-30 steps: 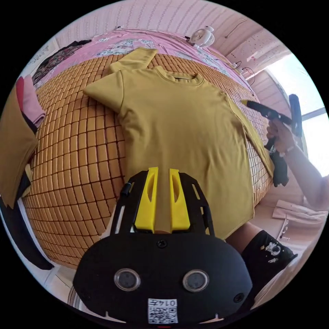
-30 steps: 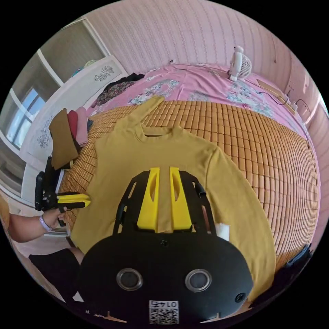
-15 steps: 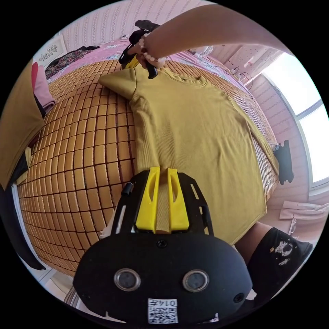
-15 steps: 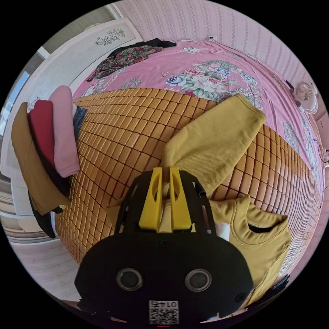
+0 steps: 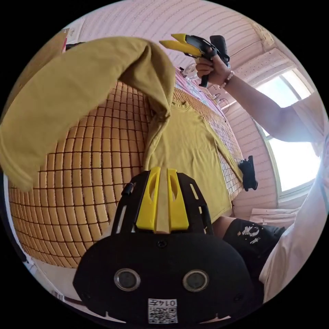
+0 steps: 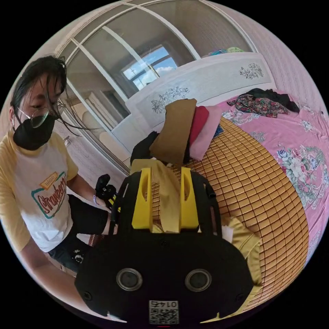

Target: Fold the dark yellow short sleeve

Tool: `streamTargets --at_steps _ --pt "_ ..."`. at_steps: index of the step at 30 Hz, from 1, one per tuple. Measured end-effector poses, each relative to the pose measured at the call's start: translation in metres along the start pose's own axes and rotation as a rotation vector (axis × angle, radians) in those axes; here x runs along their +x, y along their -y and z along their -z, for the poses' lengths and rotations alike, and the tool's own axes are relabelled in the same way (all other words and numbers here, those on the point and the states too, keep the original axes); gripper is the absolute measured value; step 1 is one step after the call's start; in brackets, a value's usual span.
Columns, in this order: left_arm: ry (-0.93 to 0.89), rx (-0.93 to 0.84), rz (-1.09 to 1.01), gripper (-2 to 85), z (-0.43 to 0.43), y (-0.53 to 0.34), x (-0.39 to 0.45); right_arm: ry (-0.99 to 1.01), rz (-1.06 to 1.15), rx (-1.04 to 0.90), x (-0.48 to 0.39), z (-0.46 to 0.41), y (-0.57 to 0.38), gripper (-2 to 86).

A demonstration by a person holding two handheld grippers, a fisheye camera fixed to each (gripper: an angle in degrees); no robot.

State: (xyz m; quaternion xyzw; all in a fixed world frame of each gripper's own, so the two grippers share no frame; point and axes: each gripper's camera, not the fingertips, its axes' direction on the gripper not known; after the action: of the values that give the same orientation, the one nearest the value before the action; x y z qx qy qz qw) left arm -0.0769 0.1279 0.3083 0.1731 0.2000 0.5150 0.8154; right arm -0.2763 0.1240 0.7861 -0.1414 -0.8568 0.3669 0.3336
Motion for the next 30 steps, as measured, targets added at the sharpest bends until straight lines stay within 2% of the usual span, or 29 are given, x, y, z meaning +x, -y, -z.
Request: streamTargets --at_steps 3,9,13,15,17,21,23,24,27,30 --pt "0.082 0.0 0.117 4.8 0.029 -0.03 -0.025 -0.055 -0.134 -0.056 0.015 -0.02 -0.019 10.8" --pt "0.287 0.004 0.368 7.6 0.067 -0.091 -0.065 -0.252 -0.253 -0.081 0.008 -0.057 -0.067 9.8" --pt "0.397 -0.029 0.479 9.9 0.061 -0.106 -0.092 -0.262 -0.302 -0.123 0.0 -0.091 -0.084 9.4" --pt "0.384 -0.092 0.498 8.2 0.048 -0.107 -0.104 -0.274 -0.287 -0.178 -0.011 -0.117 -0.088 9.1" --pt "0.453 -0.093 0.434 7.1 0.046 -0.107 -0.103 -0.249 -0.286 -0.203 -0.018 -0.135 -0.09 8.8" --pt "0.452 -0.149 0.353 3.5 0.053 -0.111 -0.11 -0.18 -0.315 -0.192 -0.031 -0.167 -0.094 8.1" --pt "0.559 -0.107 0.407 2.9 0.073 -0.113 -0.121 -0.201 -0.309 -0.171 -0.039 -0.176 -0.092 8.2" --pt "0.614 -0.02 0.463 3.0 0.093 -0.117 -0.13 -0.21 -0.295 -0.167 -0.044 -0.183 -0.089 8.4" --pt "0.578 0.139 0.608 5.1 0.131 -0.13 -0.162 -0.178 -0.265 -0.192 -0.051 -0.206 -0.08 8.7" --pt "0.523 0.166 0.699 6.6 0.143 -0.144 -0.184 -0.165 -0.233 -0.239 -0.056 -0.234 -0.071 9.0"
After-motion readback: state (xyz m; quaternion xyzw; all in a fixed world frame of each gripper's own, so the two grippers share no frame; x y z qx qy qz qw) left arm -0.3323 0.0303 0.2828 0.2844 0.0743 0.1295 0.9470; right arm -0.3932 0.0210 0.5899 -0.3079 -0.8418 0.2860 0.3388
